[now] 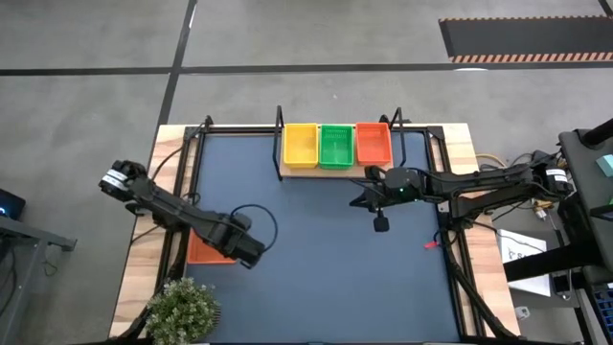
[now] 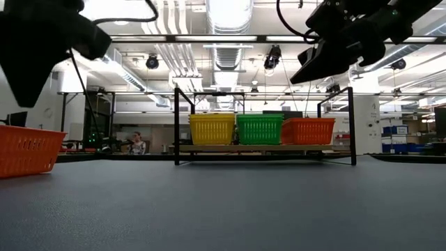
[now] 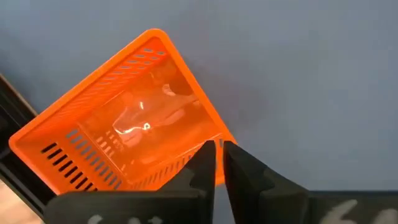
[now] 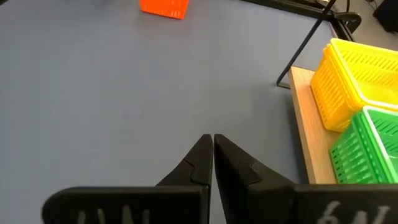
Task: Stack baskets on shelf by color
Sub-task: Stack the orange bin on top of the orange bin on the shelf
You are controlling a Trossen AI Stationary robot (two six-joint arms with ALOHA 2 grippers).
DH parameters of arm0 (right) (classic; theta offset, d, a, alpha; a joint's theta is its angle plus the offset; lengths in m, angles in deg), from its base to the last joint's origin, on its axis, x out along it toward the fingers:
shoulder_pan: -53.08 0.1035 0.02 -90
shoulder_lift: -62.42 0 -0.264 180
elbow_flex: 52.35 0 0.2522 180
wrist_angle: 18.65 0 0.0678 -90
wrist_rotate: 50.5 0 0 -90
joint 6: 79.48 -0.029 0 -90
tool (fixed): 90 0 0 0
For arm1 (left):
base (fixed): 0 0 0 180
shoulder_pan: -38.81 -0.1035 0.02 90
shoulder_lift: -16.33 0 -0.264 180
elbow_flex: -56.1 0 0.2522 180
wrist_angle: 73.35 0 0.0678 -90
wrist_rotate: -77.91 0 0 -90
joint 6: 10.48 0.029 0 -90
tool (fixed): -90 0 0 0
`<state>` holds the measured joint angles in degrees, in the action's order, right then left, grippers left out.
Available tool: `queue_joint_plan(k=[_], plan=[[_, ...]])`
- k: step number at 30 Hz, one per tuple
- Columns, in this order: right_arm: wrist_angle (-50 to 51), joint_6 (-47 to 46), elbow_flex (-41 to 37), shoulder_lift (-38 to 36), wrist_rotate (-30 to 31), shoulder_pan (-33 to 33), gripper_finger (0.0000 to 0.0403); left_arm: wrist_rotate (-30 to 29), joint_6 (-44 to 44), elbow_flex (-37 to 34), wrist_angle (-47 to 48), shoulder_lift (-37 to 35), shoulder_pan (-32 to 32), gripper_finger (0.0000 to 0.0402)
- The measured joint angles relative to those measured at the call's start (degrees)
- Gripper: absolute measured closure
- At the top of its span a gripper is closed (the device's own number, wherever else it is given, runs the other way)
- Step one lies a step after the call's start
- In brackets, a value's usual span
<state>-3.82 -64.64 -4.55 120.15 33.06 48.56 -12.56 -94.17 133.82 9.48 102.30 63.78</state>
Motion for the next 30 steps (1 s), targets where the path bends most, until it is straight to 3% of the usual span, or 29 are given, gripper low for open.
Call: queue_joint_plan(k=[10, 14, 25, 30], plan=[[0.88, 2.63, 0.00, 0.00, 0.00, 0.00, 0.0394, 0.92, -0.01, -2.51, -2.91, 0.04, -0.13, 0.0264], [0.88, 3.14, 0.00, -0.25, 0.00, 0.00, 0.0394, -0.72, -0.23, -4.69, -7.61, 0.24, -0.13, 0.0234], [3.94, 0.14, 0.02, -1.11, 0.00, 0.00, 0.0394, -1.23, -3.90, -11.01, -11.62, 0.28, -0.24, 0.0232], [4.26, 0.28, 0.02, -1.37, 0.00, 0.00, 0.0394, -2.02, -1.31, -11.05, -13.84, 0.95, -0.76, 0.0297]])
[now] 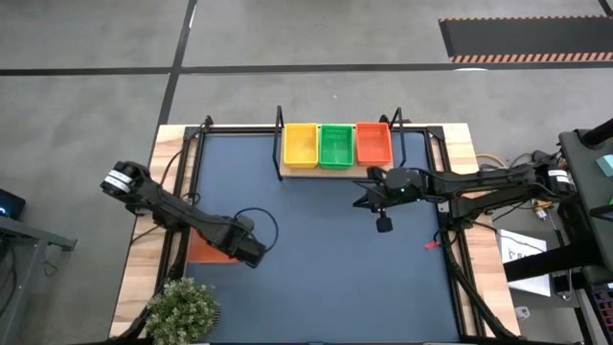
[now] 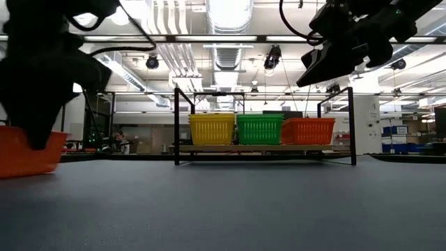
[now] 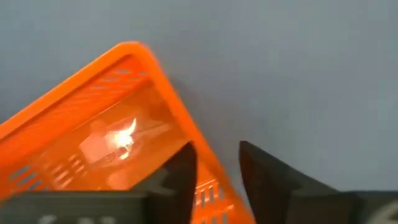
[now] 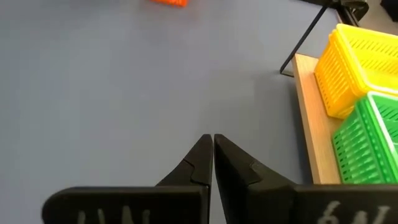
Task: Stack baskets on shelf by color
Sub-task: Stack the orange bin on top of the orange bin on the shelf
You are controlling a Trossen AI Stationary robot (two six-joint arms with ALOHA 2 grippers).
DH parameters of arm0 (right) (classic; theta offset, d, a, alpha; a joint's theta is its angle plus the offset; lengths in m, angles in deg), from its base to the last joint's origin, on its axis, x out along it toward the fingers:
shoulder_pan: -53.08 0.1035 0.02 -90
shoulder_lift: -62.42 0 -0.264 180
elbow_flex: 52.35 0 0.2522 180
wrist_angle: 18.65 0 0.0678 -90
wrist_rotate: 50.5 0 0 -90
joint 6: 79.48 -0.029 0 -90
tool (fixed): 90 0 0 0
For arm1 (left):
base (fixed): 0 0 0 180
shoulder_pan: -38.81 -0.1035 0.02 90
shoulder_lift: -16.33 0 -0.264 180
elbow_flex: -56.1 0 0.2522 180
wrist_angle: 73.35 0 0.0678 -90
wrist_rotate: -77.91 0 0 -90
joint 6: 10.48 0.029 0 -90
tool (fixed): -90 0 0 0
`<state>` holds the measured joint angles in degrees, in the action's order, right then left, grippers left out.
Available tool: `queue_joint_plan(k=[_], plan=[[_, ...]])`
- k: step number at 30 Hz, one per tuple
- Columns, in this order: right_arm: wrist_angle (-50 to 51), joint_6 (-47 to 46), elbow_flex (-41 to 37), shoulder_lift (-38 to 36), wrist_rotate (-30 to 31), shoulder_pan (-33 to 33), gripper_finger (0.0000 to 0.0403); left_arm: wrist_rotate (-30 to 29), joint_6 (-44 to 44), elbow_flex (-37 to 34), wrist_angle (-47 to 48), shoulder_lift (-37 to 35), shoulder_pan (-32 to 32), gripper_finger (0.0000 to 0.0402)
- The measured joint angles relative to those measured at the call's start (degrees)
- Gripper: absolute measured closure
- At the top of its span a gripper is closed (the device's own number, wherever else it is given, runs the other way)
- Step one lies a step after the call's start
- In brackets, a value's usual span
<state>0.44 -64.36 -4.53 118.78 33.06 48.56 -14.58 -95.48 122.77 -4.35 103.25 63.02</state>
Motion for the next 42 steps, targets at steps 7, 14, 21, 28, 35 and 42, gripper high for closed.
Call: queue_joint_plan(k=[7, 14, 21, 28, 35, 42], plan=[[0.51, -1.21, 0.00, -0.82, 0.00, 0.00, 0.0394, -4.05, 15.00, 2.58, -17.86, 4.10, -3.65, 0.0390], [0.48, -1.71, 0.00, -0.82, 0.00, 0.02, 0.0394, -6.07, 44.72, 11.97, -31.72, 13.10, -8.90, 0.0393], [1.72, -4.02, -0.06, -0.82, -0.02, 1.39, 0.0394, -5.03, 66.64, 21.40, -28.86, 20.93, -11.34, 0.0394], [1.69, -9.17, -0.68, -0.82, 0.02, 6.29, 0.0394, -3.91, 71.63, 22.08, -28.80, 22.04, -13.50, 0.0365], [-2.76, -12.19, -0.74, 0.10, 6.06, 12.94, 0.0394, -3.80, 79.49, 22.08, -28.94, 19.86, -13.75, 0.0315], [-10.64, -12.87, -0.26, 4.47, 17.05, 18.68, 0.0394, -3.69, 93.28, 21.41, -27.46, 12.30, -13.12, 0.0297]])
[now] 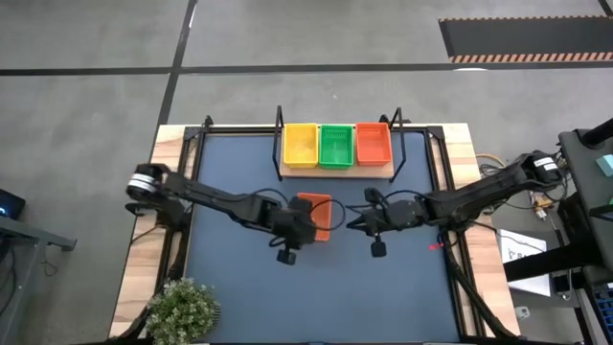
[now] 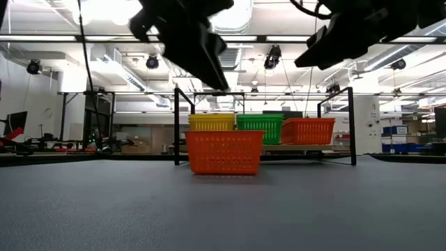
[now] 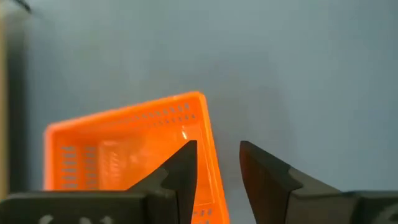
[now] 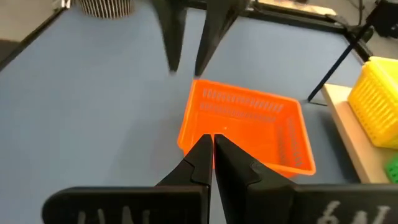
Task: Stack baskets on shelf by color
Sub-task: Stack the orange bin on top of the orange bin on the shelf
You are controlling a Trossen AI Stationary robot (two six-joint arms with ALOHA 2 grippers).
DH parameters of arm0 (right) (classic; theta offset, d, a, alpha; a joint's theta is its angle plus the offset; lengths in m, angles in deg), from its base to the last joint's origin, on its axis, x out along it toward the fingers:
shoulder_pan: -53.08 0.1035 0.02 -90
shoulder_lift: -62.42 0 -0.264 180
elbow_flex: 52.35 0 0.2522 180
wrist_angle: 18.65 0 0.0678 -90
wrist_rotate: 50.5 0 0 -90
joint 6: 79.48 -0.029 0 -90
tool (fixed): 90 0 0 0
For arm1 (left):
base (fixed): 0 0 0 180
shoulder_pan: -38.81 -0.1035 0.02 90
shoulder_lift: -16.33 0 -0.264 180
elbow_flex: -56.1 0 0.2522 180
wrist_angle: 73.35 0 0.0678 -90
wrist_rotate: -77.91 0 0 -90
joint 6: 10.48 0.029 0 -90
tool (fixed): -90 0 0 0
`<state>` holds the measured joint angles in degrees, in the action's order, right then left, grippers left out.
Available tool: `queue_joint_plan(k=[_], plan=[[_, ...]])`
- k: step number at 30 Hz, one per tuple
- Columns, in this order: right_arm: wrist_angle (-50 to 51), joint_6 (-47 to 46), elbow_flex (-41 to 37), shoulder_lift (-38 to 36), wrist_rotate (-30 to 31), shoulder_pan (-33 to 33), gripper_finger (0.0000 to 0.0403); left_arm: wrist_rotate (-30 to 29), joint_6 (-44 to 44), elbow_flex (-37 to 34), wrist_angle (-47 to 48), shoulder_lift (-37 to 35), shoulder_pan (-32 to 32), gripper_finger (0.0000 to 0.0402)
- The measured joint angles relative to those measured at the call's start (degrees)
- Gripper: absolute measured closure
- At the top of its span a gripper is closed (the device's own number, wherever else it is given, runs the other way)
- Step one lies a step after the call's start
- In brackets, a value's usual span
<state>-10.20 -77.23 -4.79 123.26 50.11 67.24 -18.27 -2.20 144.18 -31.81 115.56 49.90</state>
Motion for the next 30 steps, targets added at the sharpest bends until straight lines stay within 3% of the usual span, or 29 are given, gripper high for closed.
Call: queue_joint_plan(k=[4, 9, 16, 24, 30], plan=[[-0.10, -2.19, 2.59, 3.97, 1.89, 0.92, 0.0394, 0.04, 7.27, -4.73, -4.29, -6.88, -0.02, 0.0297], [0.48, -5.42, 7.00, 10.06, 1.90, 0.86, 0.0385, -0.02, 12.17, -15.71, -22.39, -15.31, -0.28, 0.0297], [0.96, -7.18, 14.21, 17.88, 1.38, 0.84, 0.0318, -0.42, 19.11, -28.44, -38.51, -24.63, -1.04, 0.0297], [9.88, -9.43, 25.38, 27.57, 1.39, 0.68, 0.0233, -0.59, 19.09, -35.16, -42.89, -32.16, -1.41, 0.0297], [18.15, -10.93, 34.24, 35.45, 0.98, 0.00, 0.0214, -0.61, 19.15, -38.44, -46.14, -35.10, -1.49, 0.0297]])
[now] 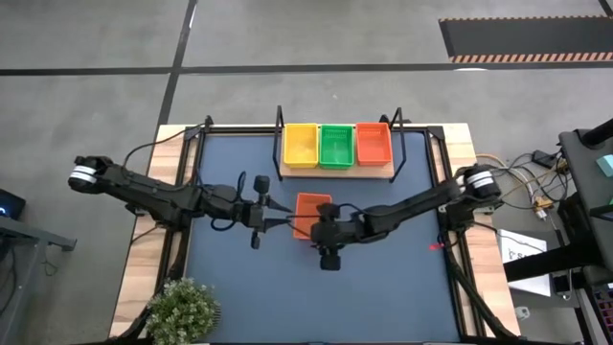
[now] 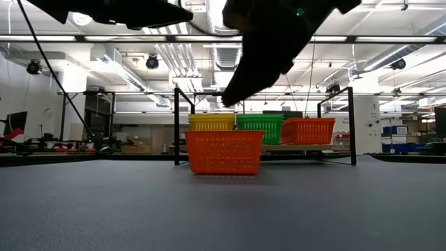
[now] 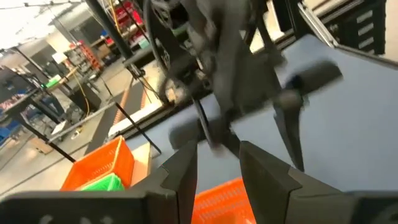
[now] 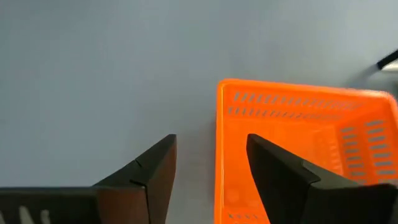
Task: Stack baskets on shelf by color
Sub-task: Stack the orange bin on top of the orange bin on the shelf
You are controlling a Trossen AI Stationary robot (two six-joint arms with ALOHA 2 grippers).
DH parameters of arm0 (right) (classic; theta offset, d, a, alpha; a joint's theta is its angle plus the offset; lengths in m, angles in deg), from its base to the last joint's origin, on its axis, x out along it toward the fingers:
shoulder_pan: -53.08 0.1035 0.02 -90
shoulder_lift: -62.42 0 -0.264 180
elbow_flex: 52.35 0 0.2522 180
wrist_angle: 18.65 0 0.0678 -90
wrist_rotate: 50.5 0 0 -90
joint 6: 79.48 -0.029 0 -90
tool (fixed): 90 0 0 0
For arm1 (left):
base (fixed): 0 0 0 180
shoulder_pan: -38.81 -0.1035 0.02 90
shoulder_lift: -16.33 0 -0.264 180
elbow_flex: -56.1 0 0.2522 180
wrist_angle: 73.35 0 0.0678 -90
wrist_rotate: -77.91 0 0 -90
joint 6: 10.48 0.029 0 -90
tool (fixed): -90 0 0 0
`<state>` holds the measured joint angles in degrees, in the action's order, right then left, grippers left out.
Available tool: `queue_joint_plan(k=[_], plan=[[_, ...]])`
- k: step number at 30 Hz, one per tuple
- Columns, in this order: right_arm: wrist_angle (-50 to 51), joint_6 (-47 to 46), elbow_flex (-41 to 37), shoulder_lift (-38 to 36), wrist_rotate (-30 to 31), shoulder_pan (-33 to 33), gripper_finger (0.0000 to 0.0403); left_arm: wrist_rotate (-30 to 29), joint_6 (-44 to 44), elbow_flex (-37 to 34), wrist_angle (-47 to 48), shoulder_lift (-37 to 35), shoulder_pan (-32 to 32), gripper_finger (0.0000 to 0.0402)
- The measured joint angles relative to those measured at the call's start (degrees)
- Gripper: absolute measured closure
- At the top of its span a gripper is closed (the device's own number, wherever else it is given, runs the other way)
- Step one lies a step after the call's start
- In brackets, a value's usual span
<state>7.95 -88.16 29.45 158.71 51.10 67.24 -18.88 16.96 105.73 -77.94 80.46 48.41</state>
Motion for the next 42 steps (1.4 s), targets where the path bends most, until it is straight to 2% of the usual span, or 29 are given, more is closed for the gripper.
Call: queue_joint_plan(k=[9, 15, 19, 24, 27, 33, 42], plan=[[5.41, -0.27, 5.88, 8.45, 0.02, -2.12, 0.0223, 0.01, -0.13, 0.12, -0.33, 0.02, 0.00, 0.0297], [5.39, 1.89, 6.48, 10.45, 0.00, -2.20, 0.0243, 0.02, -0.17, 0.10, -0.36, 0.25, 0.00, 0.0297], [5.31, 2.82, 6.48, 10.41, 0.02, -2.22, 0.0288, 0.02, -0.20, 0.10, -0.57, 0.31, 0.00, 0.0297], [5.33, 5.71, 6.63, 10.32, -0.01, -2.19, 0.0374, 0.02, -0.24, 0.10, -0.56, 0.31, 0.02, 0.0297], [5.56, 7.10, 6.70, 10.10, 0.00, -2.09, 0.0387, 0.02, -0.24, 0.10, -0.54, 0.31, 0.02, 0.0297], [11.06, 11.34, 6.83, 5.55, -0.04, -2.05, 0.0390, 0.00, -0.24, 0.12, -0.69, 0.31, 0.02, 0.0297], [23.11, 21.89, 6.83, -9.75, -0.19, -2.18, 0.0390, 0.00, -0.20, 0.12, -1.24, 0.31, 0.02, 0.0297]])
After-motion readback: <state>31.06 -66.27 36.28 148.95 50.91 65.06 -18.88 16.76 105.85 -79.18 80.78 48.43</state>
